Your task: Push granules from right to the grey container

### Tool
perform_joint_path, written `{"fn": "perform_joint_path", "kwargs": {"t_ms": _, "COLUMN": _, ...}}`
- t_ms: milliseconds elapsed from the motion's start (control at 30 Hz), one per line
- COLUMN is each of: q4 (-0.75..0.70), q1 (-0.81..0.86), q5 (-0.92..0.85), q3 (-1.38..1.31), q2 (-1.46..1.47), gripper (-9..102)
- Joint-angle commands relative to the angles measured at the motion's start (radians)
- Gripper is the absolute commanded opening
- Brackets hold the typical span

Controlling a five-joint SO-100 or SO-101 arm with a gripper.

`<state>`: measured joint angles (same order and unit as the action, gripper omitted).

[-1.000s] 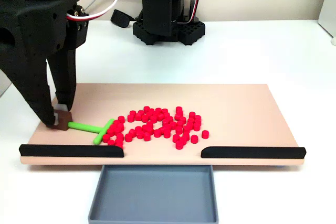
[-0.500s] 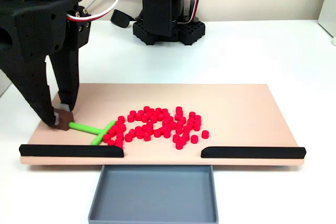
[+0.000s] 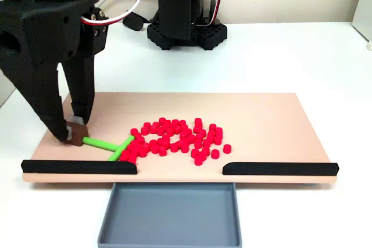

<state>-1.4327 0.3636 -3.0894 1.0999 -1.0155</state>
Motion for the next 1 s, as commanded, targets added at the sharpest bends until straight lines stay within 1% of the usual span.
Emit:
{"fn": "perform_joint_path", "kwargs": {"t_ms": 0, "q4": -0.003, "q1": -0.012, "q5": 0.012, "q3": 0.006, "q2": -0.009, "gripper": 0}}
{"fn": "perform_joint_path", "kwargs": {"t_ms": 967, "q4": -0.006, "q1": -0.041, "q5": 0.051, "q3": 0.041, "q2": -0.038, "gripper": 0}}
